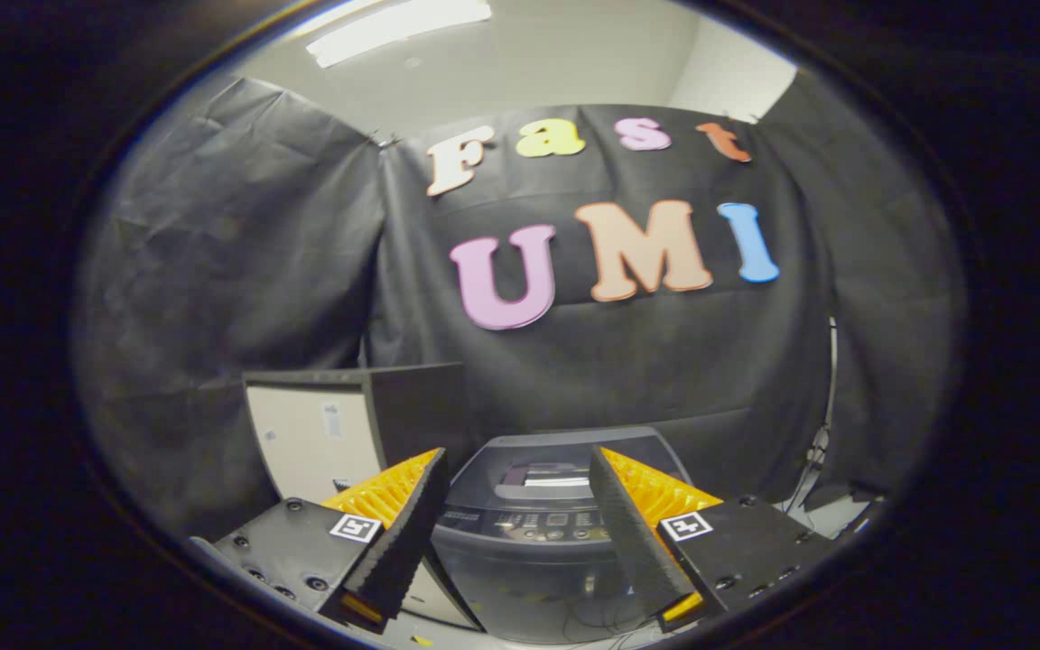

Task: Put the clothes into the washing machine and then close the washing machine lid.

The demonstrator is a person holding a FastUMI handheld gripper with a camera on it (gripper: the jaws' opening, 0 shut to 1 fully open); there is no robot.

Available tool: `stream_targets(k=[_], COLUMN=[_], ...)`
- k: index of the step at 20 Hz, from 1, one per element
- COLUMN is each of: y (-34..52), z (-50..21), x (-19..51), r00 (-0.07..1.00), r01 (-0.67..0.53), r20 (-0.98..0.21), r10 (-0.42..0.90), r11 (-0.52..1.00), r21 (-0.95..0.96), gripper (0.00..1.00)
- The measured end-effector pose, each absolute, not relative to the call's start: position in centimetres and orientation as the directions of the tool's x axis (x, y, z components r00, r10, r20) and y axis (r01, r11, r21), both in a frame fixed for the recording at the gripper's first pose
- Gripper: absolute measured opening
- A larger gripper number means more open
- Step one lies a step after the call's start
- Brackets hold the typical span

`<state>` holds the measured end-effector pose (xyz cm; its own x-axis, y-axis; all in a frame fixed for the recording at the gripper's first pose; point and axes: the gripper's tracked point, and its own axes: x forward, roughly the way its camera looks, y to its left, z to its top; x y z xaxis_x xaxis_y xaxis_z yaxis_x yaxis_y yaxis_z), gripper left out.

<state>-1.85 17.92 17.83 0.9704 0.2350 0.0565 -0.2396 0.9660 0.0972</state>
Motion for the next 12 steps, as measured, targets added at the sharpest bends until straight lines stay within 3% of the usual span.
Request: stream_targets(k=[12], y=[15.3], z=[16.2], x=[-1.8], r00=[0.976], r01=[-0.217], r20=[-0.01], r10=[0.218], r11=[0.975], r21=[0.05], gripper=[0.98])
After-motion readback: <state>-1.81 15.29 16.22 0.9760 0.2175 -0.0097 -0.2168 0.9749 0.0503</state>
